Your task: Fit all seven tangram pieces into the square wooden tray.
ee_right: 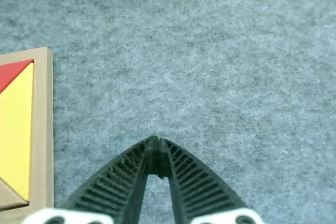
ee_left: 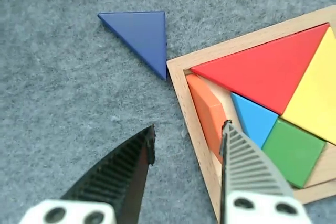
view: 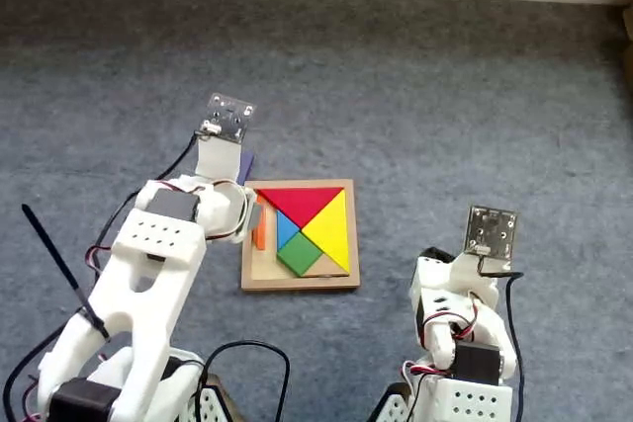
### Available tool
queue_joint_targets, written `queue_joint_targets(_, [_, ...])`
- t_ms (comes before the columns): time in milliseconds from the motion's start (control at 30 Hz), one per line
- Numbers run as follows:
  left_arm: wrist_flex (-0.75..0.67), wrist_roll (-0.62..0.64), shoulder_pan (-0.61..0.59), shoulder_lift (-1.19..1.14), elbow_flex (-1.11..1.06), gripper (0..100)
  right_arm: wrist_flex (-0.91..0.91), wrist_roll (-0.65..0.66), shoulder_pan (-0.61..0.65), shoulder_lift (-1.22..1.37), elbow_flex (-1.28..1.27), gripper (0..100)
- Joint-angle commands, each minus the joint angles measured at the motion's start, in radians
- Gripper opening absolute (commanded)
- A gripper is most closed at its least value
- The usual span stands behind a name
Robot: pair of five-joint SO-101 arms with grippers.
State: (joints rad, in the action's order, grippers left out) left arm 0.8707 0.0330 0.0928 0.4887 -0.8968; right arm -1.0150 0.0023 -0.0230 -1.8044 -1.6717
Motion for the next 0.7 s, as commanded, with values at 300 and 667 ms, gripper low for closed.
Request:
queue_joint_targets(300, [-0.144, -0.005, 0.088, 0.03, -0.12, 21, 0.021, -0.003, -0.013, 0.004, -0.11, 0.5])
queue_joint_targets(667, [-0.137, 0.002, 0.102, -0.119, -0.019, 21, 0.021, -0.003, -0.013, 0.004, -0.11, 0.5])
